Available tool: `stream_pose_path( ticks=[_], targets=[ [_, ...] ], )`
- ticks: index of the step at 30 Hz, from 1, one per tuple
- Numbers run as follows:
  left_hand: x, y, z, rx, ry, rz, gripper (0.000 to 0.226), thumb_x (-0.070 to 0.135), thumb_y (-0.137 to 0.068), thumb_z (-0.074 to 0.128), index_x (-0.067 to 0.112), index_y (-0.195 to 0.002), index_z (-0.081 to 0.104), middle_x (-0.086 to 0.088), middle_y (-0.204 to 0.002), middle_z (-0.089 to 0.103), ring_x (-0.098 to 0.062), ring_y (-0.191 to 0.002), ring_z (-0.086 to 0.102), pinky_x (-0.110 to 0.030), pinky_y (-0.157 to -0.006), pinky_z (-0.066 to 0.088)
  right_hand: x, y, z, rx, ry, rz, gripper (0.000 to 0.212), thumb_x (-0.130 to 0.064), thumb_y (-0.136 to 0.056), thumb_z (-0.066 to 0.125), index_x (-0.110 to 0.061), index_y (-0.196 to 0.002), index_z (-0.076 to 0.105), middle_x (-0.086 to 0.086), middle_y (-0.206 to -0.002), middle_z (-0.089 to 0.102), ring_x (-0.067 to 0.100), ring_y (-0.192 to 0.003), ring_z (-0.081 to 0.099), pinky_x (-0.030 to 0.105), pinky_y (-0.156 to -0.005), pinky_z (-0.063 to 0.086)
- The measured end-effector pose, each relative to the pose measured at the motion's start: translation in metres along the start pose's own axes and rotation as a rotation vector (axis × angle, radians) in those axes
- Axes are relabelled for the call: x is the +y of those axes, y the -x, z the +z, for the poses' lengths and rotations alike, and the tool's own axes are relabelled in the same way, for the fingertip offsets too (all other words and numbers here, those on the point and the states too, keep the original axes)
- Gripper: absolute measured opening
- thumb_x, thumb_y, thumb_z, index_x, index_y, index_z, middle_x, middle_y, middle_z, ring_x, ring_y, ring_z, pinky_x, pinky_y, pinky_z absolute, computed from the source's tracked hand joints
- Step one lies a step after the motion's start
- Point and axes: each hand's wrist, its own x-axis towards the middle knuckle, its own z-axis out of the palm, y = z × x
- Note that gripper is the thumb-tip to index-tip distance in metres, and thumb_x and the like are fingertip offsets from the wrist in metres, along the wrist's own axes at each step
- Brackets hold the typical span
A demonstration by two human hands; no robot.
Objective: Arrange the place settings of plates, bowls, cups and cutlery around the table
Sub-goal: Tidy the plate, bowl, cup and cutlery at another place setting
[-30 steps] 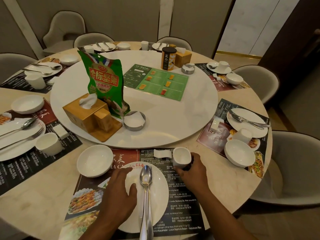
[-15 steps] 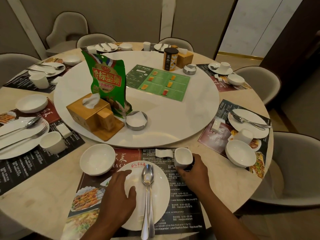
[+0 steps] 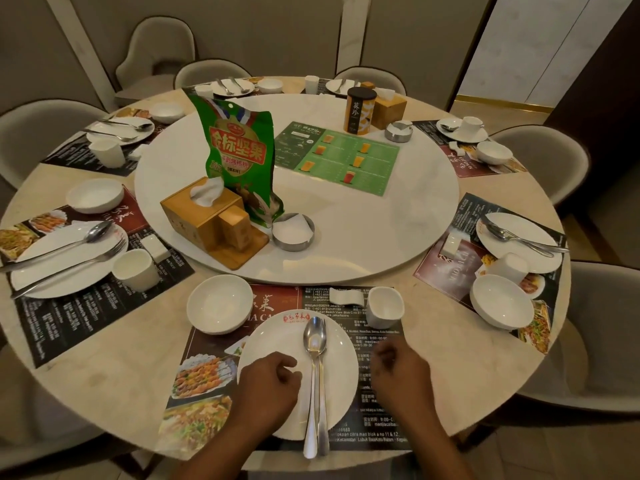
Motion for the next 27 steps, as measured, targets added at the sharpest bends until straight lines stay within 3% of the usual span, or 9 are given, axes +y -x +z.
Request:
stream_pose_path(
  ticks=[3,5,7,11,19,23,27],
  targets=[
    [0.004,0.003,0.006,-0.061,0.025,-0.061,0.012,0.034,-0.083,0.071,0.028,-0.093,0.071,0.009,-0.079,0.07,-0.005,-0.072,0.066,-0.021,-0.069,0.053,-0.01,0.024,0.026,-0.154,0.016,-0.038,0.013,-0.017,-0.087,0.063,-0.03,-0.09,0.061,-0.009,-0.078,0.065,0.003,-0.069,0.061,0.013,-0.055,0.038],
    [0.008,0.004,0.009,-0.078,0.04,-0.083,0.005,0.032,-0.082,0.072,0.029,-0.078,0.072,0.009,-0.075,0.071,-0.009,-0.068,0.068,-0.032,-0.073,0.059,-0.015,0.032,0.041,-0.19,0.041,-0.06,0.016,-0.019,-0.086,0.064,-0.033,-0.091,0.06,-0.009,-0.078,0.065,0.004,-0.067,0.062,0.015,-0.054,0.04],
    [0.012,0.004,0.012,-0.098,0.056,-0.111,0.013,0.031,-0.082,0.073,0.027,-0.07,0.073,0.008,-0.072,0.072,-0.011,-0.064,0.069,-0.036,-0.073,0.061,-0.018,0.036,0.049,-0.199,0.052,-0.059,0.015,-0.021,-0.085,0.064,-0.034,-0.091,0.059,-0.009,-0.075,0.066,0.004,-0.066,0.063,0.016,-0.054,0.042],
    [0.013,0.001,0.015,-0.123,0.074,-0.135,0.008,0.028,-0.082,0.073,0.025,-0.079,0.08,0.009,-0.073,0.074,-0.011,-0.067,0.069,-0.034,-0.075,0.06,-0.022,0.037,0.056,-0.209,0.106,-0.045,0.01,-0.021,-0.083,0.066,-0.028,-0.089,0.062,-0.006,-0.069,0.067,0.009,-0.068,0.064,0.029,-0.062,0.05],
    [0.011,-0.001,0.009,-0.136,0.133,-0.158,0.013,0.02,-0.083,0.072,0.024,-0.071,0.075,0.008,-0.079,0.073,-0.008,-0.076,0.067,-0.031,-0.08,0.056,-0.028,0.036,0.056,-0.208,0.121,0.014,0.014,-0.015,-0.083,0.061,-0.029,-0.086,0.062,-0.004,-0.063,0.068,0.009,-0.059,0.064,0.033,-0.058,0.055],
    [0.0,-0.006,-0.006,-0.085,0.154,-0.216,0.014,0.023,-0.081,0.074,0.025,-0.068,0.073,0.009,-0.075,0.072,-0.013,-0.075,0.069,-0.037,-0.081,0.058,-0.033,0.034,0.057,-0.221,0.128,0.019,0.015,-0.012,-0.084,0.061,-0.027,-0.084,0.064,-0.004,-0.066,0.07,0.008,-0.061,0.065,0.027,-0.058,0.052],
    [-0.012,-0.009,-0.018,-0.062,0.178,-0.247,0.014,0.019,-0.082,0.074,0.023,-0.068,0.075,0.004,-0.069,0.073,-0.016,-0.068,0.07,-0.041,-0.077,0.06,-0.038,0.034,0.059,-0.204,0.132,0.006,0.018,-0.01,-0.084,0.058,-0.025,-0.089,0.068,-0.005,-0.065,0.069,0.005,-0.062,0.062,0.012,-0.051,0.038]
  ],
)
